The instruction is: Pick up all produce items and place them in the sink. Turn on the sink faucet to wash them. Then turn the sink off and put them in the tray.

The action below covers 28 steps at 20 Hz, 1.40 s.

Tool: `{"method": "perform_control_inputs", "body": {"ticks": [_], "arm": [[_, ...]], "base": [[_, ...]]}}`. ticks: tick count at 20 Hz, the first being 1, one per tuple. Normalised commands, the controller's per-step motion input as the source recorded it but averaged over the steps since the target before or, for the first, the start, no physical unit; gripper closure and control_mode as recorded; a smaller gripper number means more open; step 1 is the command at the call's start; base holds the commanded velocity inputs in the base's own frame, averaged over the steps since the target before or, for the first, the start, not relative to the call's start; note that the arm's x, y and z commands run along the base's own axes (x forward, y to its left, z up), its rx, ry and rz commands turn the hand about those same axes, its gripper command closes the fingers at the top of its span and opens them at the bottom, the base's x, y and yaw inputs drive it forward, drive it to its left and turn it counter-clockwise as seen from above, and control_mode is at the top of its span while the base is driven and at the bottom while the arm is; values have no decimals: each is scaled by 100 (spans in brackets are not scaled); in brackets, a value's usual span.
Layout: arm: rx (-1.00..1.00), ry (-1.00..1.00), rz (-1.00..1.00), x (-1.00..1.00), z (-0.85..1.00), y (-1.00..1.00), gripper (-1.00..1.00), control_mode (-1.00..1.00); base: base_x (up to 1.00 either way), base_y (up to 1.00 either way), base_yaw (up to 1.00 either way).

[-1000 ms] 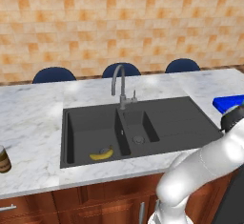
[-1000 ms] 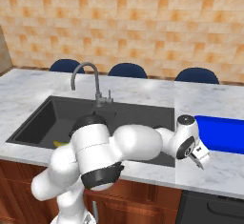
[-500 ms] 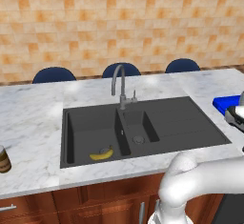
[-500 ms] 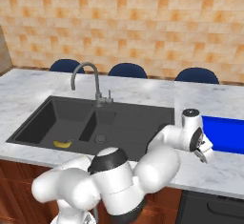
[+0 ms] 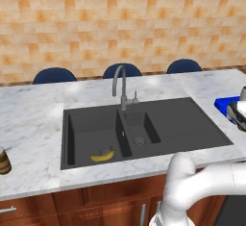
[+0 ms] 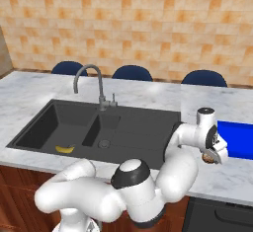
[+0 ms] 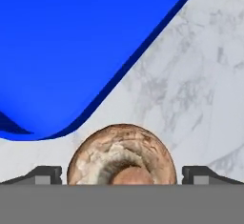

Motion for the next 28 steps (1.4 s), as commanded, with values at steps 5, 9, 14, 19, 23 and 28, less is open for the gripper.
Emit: {"method": "perform_control_inputs", "body": {"ticks": [5,9,14,19,23,28], "arm": [[3,9,2,23,-18,-26,-100,-100],[0,7,2,3,-31,-2,-100,-100],[1,1,3,-1,-27,0,-100,-100],[2,0,1,-26,-6,0,-100,-100],[0,0,0,-28,0,15,-100,-100],[0,0,1,-6,-2,31,-100,-100]], "base": [[0,0,0],[0,0,0],[0,0,0],[0,0,0],[0,0,0],[0,0,0]]}}
